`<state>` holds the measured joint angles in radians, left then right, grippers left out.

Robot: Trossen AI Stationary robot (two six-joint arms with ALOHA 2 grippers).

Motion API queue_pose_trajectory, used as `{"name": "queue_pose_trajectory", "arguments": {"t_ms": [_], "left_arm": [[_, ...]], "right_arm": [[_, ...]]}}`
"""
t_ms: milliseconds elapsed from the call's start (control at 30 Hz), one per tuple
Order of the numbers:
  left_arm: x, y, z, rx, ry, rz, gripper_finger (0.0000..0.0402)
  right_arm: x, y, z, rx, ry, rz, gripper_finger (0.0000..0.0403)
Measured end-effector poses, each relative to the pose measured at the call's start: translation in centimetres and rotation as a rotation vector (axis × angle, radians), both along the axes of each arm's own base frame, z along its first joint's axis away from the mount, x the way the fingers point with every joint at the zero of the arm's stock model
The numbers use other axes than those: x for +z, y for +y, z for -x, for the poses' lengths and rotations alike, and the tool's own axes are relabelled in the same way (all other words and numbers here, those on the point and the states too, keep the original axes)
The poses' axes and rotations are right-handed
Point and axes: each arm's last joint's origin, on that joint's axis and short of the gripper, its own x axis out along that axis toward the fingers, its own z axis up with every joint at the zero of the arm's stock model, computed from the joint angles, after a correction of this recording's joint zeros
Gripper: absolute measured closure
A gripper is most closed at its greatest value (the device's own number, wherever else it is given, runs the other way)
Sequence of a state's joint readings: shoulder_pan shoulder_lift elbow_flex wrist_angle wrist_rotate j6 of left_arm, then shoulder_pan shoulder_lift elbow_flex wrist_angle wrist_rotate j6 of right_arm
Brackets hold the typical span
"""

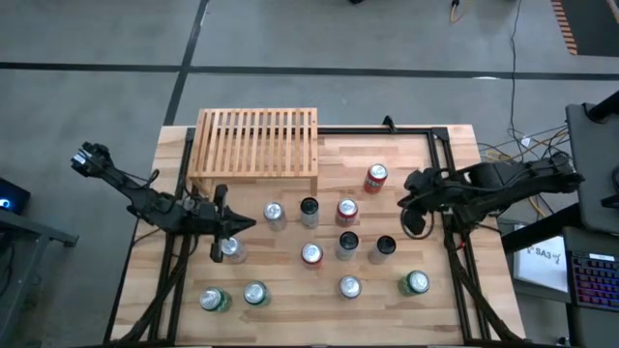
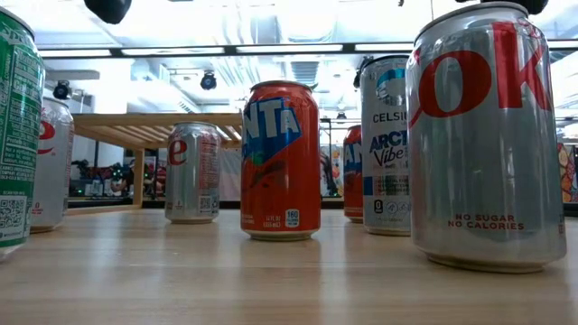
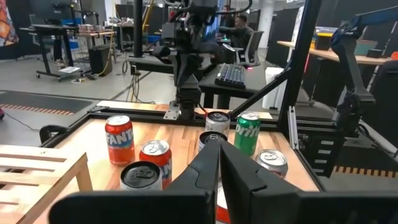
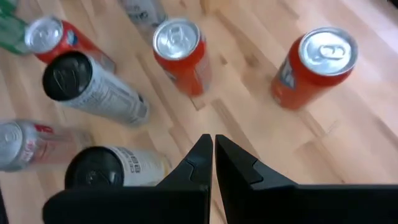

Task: Place canned beverage on shelf
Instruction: Put the right green soda can on the shelf

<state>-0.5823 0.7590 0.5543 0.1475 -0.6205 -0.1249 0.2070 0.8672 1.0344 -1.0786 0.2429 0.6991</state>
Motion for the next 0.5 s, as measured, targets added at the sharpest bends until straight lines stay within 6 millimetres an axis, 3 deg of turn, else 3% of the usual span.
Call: {"name": "queue_pose_trajectory", "arguments": {"t_ms": [500], "left_arm": [[-0.3,-0.6,-1.0,0.028,0.01,-0.017,0.0401]], "right_arm": [[-0.5,0.3,-1.2,0.008,0.079,0.009,0.0394]]}}
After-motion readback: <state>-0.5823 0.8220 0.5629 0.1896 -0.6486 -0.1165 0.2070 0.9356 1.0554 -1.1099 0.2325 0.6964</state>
